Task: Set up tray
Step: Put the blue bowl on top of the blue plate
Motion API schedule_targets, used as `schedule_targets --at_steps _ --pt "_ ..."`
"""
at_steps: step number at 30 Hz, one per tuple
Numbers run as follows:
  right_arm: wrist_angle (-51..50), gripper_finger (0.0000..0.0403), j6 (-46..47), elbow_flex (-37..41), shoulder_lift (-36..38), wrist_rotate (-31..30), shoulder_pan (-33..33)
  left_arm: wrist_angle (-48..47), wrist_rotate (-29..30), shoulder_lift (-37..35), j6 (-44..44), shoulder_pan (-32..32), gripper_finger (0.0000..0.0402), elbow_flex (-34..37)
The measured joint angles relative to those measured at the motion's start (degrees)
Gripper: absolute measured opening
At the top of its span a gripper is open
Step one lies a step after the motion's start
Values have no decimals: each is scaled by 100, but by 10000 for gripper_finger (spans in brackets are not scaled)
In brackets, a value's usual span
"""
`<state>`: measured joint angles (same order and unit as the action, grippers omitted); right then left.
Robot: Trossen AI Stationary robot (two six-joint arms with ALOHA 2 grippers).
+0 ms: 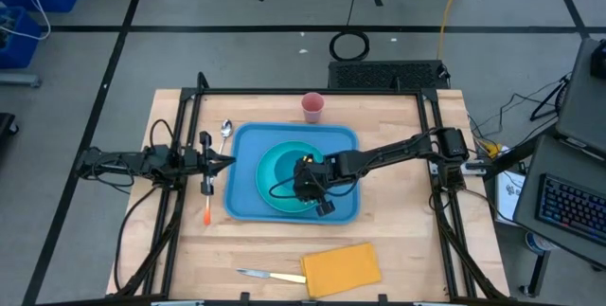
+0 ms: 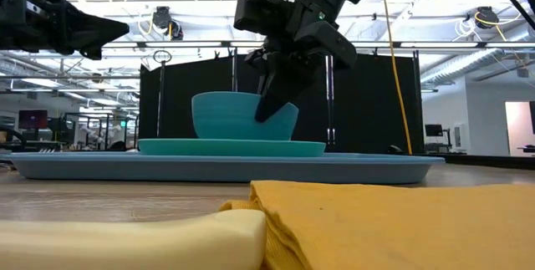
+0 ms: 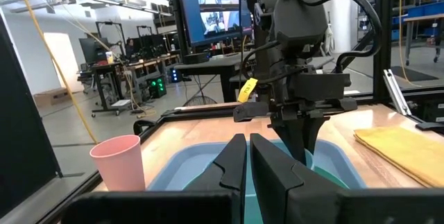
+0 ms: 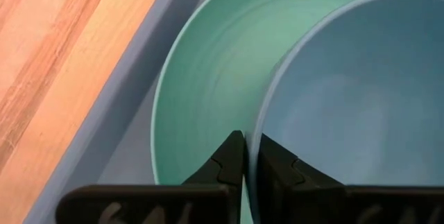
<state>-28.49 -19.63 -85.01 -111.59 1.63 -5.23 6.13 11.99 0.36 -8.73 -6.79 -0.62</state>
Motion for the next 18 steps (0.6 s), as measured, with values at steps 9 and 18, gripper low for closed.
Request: schedule_targets --at_steps 9,18 --pt "0 18 1 0 0 3 -19 2 0 0 0 2 26 0" --pt "104 66 3 0 0 -1 -71 0 0 0 0 0 26 0"
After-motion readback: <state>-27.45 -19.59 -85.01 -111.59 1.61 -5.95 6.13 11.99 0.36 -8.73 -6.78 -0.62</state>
